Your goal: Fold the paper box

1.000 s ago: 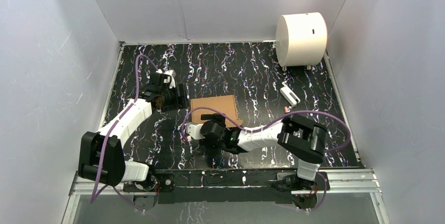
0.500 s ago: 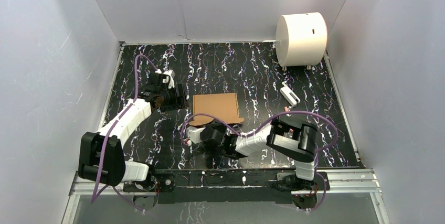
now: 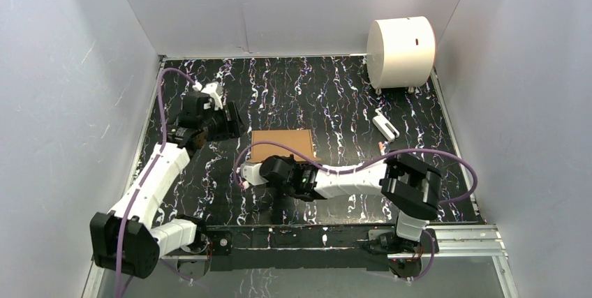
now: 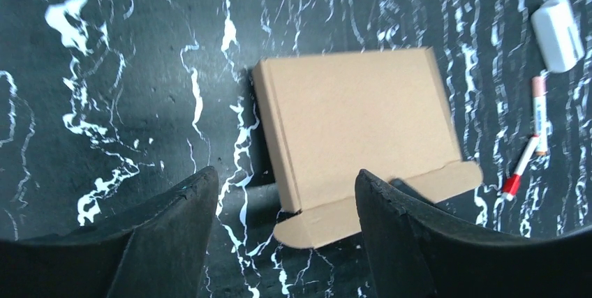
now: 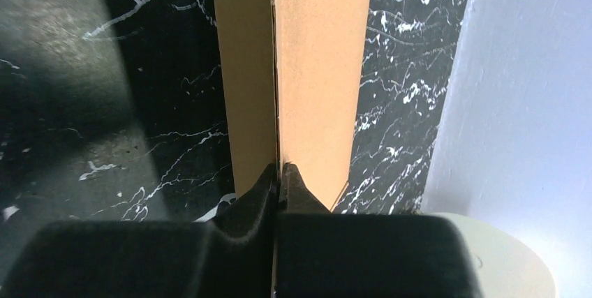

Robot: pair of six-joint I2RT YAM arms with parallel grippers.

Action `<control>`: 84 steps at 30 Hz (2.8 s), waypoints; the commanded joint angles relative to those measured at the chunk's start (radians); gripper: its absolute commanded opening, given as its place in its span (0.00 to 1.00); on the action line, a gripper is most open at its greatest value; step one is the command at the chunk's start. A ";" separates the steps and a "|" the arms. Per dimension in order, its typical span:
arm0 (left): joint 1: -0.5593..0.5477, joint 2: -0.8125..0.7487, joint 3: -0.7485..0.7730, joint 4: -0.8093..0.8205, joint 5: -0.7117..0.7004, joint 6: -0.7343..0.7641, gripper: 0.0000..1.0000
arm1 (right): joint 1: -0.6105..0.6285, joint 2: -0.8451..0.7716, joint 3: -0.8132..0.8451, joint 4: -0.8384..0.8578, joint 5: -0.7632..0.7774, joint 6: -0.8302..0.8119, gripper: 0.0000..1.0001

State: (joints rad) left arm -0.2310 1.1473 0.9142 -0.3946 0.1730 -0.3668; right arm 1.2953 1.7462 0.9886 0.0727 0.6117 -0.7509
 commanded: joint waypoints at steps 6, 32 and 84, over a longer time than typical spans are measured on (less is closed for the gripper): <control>0.005 -0.114 0.148 -0.137 -0.088 0.023 0.69 | -0.016 -0.052 0.307 -0.523 -0.268 0.170 0.00; -0.041 -0.170 0.138 -0.186 -0.139 0.113 0.70 | -0.386 0.231 0.901 -1.181 -0.878 0.194 0.00; -0.144 0.011 0.179 -0.266 0.143 0.360 0.65 | -0.386 -0.478 0.209 -0.756 -0.481 0.838 0.49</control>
State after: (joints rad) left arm -0.3614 1.1309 1.0504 -0.6342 0.2787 -0.0360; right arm 0.9062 1.2552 1.1999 -0.7441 0.0998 0.0868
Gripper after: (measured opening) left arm 0.660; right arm 0.524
